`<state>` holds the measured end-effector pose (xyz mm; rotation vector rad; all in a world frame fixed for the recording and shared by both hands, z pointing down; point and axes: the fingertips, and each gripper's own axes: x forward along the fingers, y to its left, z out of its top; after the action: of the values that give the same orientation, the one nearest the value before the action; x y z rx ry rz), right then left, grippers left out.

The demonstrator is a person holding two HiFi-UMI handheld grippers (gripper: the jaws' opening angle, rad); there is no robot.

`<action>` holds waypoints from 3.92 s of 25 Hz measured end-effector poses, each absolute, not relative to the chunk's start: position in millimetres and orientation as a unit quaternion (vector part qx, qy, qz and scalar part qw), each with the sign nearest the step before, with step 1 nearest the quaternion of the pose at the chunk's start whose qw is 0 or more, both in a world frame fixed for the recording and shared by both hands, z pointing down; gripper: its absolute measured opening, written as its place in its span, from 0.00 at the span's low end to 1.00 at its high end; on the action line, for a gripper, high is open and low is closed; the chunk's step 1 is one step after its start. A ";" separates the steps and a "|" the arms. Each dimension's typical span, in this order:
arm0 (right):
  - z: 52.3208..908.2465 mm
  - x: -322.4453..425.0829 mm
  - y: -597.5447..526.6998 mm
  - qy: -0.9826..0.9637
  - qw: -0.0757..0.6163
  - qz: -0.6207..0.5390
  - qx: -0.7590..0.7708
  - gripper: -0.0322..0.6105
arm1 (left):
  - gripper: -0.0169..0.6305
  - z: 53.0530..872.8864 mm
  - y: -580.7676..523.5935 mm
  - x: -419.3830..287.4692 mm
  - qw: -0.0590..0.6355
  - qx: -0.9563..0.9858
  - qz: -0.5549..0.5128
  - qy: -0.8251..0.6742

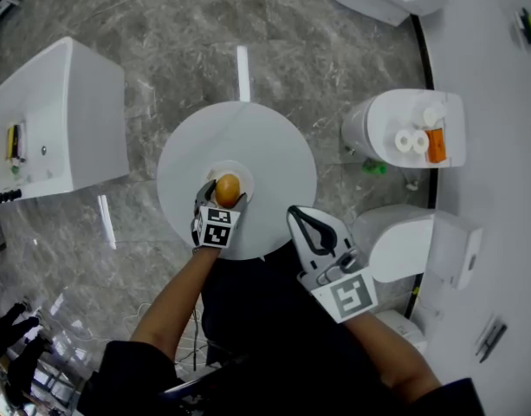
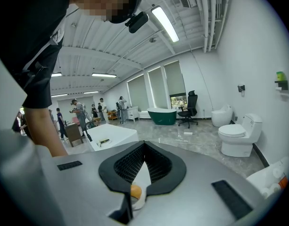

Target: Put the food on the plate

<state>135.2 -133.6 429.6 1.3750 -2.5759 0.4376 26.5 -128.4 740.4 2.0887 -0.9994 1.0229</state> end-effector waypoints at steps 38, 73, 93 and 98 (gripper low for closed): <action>368.0 77.0 -83.6 -0.873 0.054 0.111 0.471 0.06 | 0.58 544.5 -85.5 -11.4 0.309 0.830 0.126 -0.446; 283.5 -24.5 -65.5 -0.909 -0.013 0.042 0.415 0.06 | 0.58 317.9 -67.6 -120.9 0.166 0.841 -0.053 -0.512; 286.1 -50.9 -69.9 -0.906 -0.005 0.044 0.422 0.06 | 0.03 310.6 -63.1 -156.8 0.149 0.831 -0.058 -0.532; 285.2 -51.7 -72.5 -0.908 -0.002 0.042 0.416 0.06 | 0.03 308.3 -65.6 -149.5 0.139 0.838 -0.063 -0.524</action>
<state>-51.7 -72.5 285.2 1.3092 -2.8570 0.1326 -149.5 -65.6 308.3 2.4221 -1.5165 -0.1829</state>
